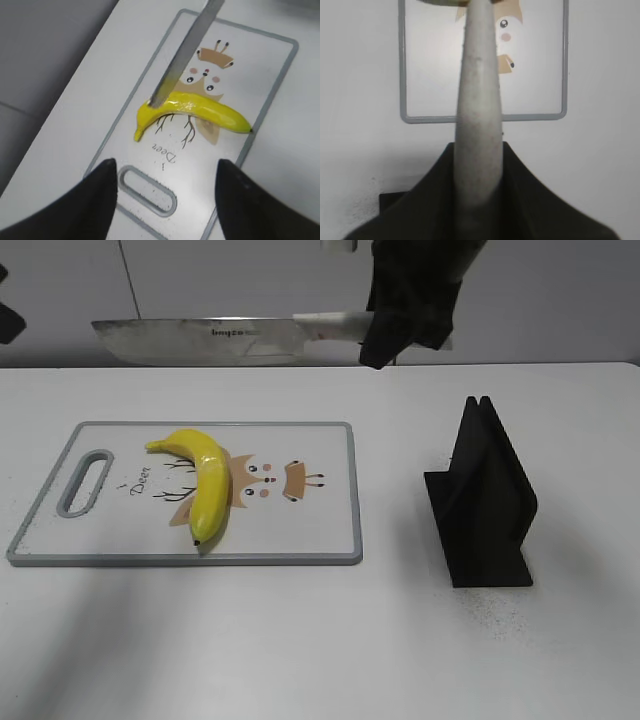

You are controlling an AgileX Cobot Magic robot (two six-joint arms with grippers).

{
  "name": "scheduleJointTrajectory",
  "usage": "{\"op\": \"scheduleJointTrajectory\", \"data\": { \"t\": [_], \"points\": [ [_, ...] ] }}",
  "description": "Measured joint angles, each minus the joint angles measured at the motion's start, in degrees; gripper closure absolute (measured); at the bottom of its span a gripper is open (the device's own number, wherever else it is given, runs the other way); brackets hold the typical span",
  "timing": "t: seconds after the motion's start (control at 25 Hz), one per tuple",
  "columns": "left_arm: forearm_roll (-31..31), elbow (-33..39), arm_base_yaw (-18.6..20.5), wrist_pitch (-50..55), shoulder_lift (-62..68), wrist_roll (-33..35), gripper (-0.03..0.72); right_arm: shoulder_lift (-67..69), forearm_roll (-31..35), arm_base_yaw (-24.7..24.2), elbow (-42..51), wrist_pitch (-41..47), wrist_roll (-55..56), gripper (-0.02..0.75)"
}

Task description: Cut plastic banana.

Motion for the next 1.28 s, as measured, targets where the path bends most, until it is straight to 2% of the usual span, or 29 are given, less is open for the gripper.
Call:
{"op": "scheduleJointTrajectory", "data": {
  "t": [0.12,0.2,0.4,0.56,0.72,0.84,0.96,1.08,1.2,1.28],
  "points": [
    [-1.84,-0.89,-0.11,0.13,3.7,7.46,0.096,3.71,1.88,0.23,-3.78,0.0,-1.34,0.577],
    [-2.0,-0.88,-0.11,-1.49,5.76,9.84,0.098,5.22,2.33,0.48,-4.94,-0.05,-2.52,0.577],
    [-3.64,-1.07,-0.21,-6.77,8.97,13.29,0.099,7.66,2.73,1.38,-5.07,0.0,-5.22,0.577],
    [-4.52,-1.11,-2.21,-7.27,11.69,15.43,0.099,8.85,4.06,1.84,-5.61,-0.08,-5.86,0.577],
    [-2.72,-1.18,-4.55,-7.71,15.18,16.09,0.101,10.03,4.66,1.91,-6.21,-0.67,-5.92,0.578],
    [-1.63,-1.18,-4.75,-8.17,16.71,16.15,0.133,10.16,4.61,1.91,-6.21,-0.91,-5.96,0.578],
    [-0.85,-1.18,-4.75,-8.65,17.28,16.21,0.213,10.16,4.72,1.91,-6.21,-1.58,-5.99,0.578],
    [-1.01,-1.18,-4.75,-9.05,17.85,16.25,0.381,10.16,4.72,1.91,-6.26,-2.22,-6.03,0.577],
    [-1.29,-1.18,-4.75,-9.43,18.14,16.3,0.589,10.43,4.77,1.91,-6.33,-2.58,-6.05,0.577],
    [-1.22,-1.18,-4.75,-9.2,18.18,16.48,0.647,10.79,4.6,1.91,-6.45,-3.09,-6.27,0.577]
  ]
}}
